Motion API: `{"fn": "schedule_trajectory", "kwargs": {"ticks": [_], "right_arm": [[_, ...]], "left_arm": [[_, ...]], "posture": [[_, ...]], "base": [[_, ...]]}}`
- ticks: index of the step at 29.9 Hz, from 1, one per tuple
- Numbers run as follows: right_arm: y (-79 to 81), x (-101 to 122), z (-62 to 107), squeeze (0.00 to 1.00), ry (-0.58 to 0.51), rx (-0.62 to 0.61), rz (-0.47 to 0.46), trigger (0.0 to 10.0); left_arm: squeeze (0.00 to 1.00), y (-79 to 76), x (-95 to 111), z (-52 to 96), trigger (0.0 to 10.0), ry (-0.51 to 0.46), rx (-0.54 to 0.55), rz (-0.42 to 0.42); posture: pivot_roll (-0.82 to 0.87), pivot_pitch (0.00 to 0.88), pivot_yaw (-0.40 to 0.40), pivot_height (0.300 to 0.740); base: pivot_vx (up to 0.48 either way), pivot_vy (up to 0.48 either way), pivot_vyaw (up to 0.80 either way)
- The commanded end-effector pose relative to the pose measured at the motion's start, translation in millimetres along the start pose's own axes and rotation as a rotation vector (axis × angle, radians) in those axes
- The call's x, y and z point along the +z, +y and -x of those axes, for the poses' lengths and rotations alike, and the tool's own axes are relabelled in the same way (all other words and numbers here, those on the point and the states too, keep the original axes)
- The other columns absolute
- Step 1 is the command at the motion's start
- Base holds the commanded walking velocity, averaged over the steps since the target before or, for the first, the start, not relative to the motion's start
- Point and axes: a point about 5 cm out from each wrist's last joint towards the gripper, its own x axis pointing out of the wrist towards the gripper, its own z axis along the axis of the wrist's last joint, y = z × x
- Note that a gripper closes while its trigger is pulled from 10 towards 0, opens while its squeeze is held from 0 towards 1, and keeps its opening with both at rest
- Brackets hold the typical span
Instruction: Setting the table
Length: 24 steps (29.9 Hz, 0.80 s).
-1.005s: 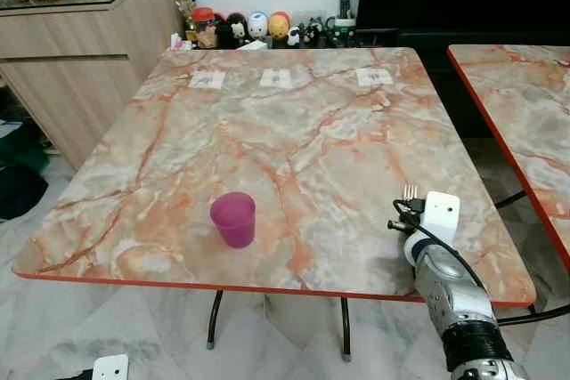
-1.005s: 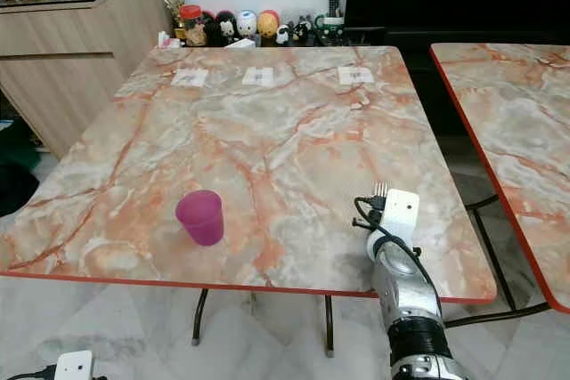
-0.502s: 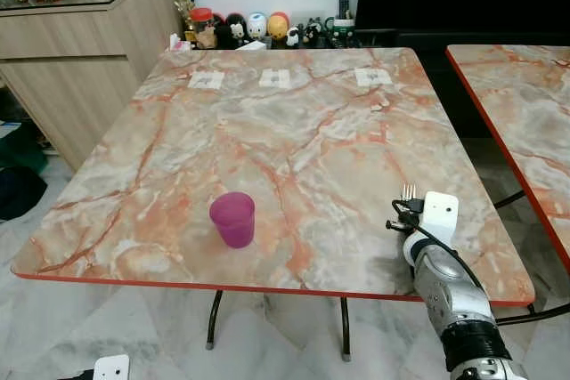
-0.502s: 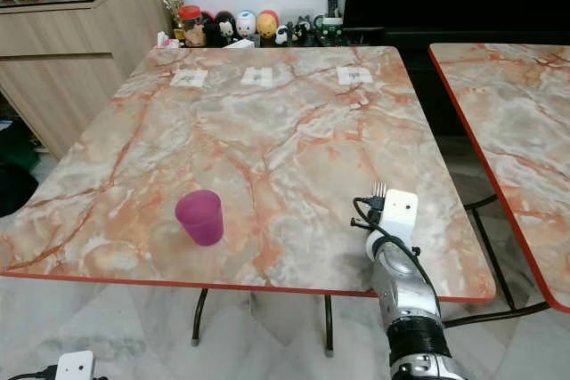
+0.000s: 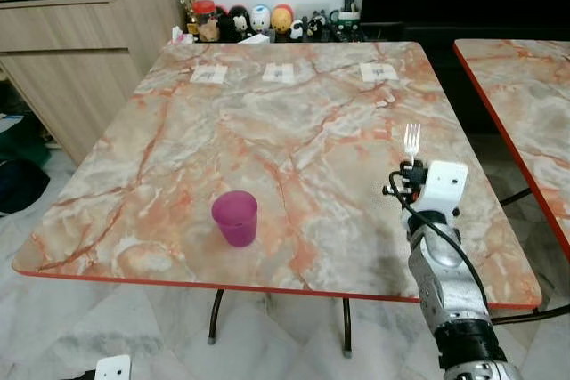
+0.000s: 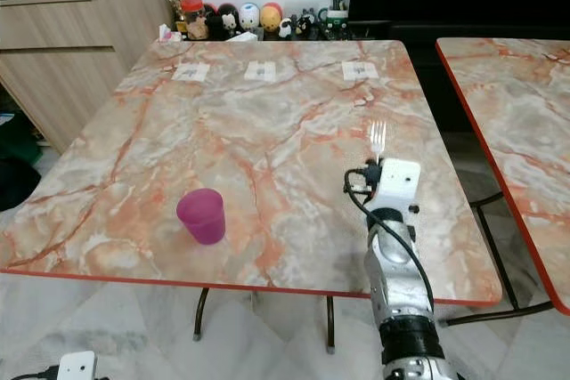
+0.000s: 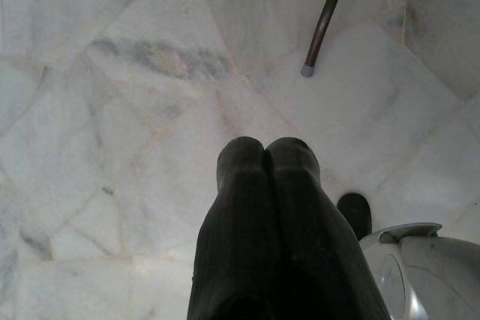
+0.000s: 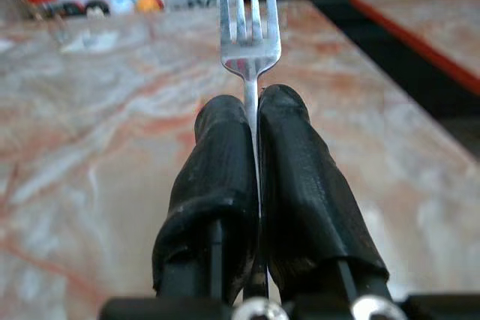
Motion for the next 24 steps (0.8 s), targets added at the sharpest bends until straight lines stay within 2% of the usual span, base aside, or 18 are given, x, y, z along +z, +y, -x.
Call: {"fn": "schedule_trajectory", "kwargs": {"ticks": [1, 4, 24], "right_arm": [[-3.0, 5.9, 1.7, 0.0, -0.035, 0.001, 0.011, 10.0], [-8.0, 4.7, 2.8, 0.0, -0.035, -0.02, 0.017, 10.0], [-4.4, 9.0, 1.7, 0.0, -0.055, -0.019, -0.02, 10.0]], "left_arm": [[0.0, 0.5, -3.8, 1.1, 10.0, 0.016, 0.003, -0.004], [0.0, -2.4, -3.0, 1.0, 10.0, 0.006, -0.009, -0.023], [0.0, -4.3, -2.1, 0.6, 10.0, 0.003, -0.02, -0.017]], "posture": [[0.01, 0.036, 0.038, 0.74], [0.0, 0.036, 0.036, 0.74], [0.0, 0.032, 0.038, 0.74]], "base": [[0.0, 0.0, 0.0], [0.0, -0.126, 0.0], [0.0, -0.474, 0.0]]}}
